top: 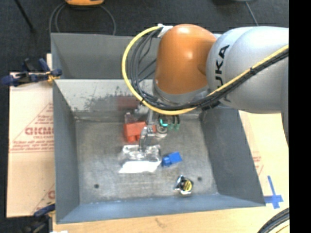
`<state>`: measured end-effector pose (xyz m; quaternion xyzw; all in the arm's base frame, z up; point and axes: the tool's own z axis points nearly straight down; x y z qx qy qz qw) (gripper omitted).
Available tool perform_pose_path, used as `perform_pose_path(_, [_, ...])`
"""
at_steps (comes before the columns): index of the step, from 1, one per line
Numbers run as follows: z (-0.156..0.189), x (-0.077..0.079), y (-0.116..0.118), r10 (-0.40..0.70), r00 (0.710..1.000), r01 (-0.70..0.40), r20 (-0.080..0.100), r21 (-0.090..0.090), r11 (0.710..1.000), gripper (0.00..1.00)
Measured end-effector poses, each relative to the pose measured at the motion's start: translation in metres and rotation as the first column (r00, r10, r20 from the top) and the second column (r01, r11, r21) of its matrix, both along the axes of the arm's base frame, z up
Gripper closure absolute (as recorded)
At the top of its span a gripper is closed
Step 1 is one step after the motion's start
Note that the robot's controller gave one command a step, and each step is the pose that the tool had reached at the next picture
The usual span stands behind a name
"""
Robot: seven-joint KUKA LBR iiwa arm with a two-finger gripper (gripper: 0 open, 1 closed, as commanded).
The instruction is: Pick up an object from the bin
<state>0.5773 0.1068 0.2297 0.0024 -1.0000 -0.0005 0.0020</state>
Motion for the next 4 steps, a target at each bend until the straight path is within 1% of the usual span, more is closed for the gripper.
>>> perform_pose_path(1, [-0.11, -0.006, -0.033, -0.159, 0.987, 0.159, 0.0, -0.002, 0.987, 0.0])
perform_pose_path(2, [-0.155, -0.017, -0.061, 0.074, 0.997, -0.074, 0.018, 0.001, 0.997, 0.0])
perform_pose_path(3, [-0.152, -0.014, -0.061, 0.071, 0.997, -0.071, 0.025, 0.002, 0.997, 1.0])
perform_pose_path(4, [-0.006, -0.018, -0.043, 0.236, 0.972, -0.236, 0.011, -0.003, 0.972, 1.0])
